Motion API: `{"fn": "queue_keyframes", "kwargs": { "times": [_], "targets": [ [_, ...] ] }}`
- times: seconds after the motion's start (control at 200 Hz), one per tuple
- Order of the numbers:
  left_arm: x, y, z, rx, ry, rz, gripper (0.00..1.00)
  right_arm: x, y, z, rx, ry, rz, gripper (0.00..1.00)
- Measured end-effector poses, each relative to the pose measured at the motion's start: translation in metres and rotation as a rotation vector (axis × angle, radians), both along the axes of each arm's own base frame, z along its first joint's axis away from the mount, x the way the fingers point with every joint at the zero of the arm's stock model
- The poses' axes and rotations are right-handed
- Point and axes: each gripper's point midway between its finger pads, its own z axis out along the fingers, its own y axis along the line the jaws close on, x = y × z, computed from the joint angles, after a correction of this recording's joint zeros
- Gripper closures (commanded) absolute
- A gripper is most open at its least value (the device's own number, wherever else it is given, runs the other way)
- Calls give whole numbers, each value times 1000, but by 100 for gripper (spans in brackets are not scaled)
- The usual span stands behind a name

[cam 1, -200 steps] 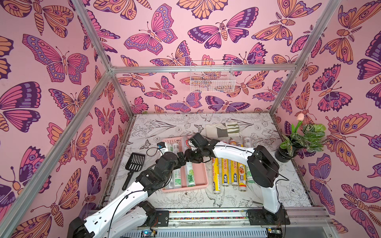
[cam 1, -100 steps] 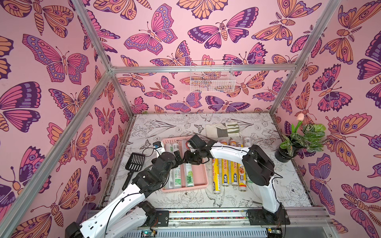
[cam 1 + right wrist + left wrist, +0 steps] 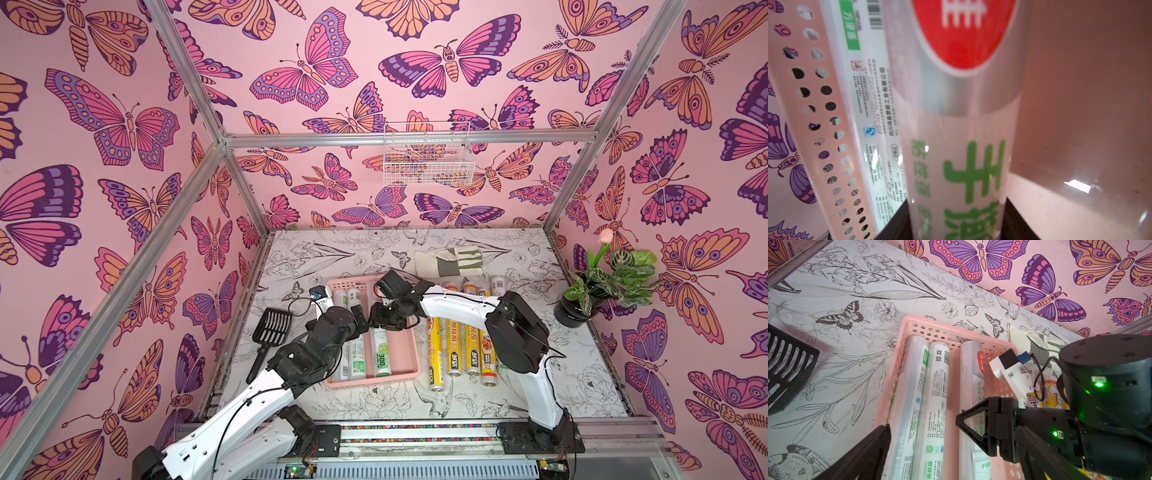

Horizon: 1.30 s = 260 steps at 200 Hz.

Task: Put the plastic wrap into the basket
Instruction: Place the plastic wrap in the basket.

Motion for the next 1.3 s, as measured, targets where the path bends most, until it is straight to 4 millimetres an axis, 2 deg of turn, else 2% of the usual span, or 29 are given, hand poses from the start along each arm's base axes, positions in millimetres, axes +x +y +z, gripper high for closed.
{"fn": "queue_keyframes", "kwargs": {
  "times": [0.23,0.571,0.946,1.107,1.302],
  "targets": [
    [0,-1,0,-4,0,-4,0,-1,-1,-12,-20,15,-2,44],
    [2,-6,-9,10,36,-18,0,2,8,-6,25,0,6,40],
    [6,-12,-3,1,38,-29,0,-1,11,0,63,8,14,40],
    [7,-16,-2,-7,45,-42,0,-4,4,17,79,-16,15,39],
    [9,-26,4,-35,46,-74,0,-2,-21,63,92,-135,4,39]
  ]
}}
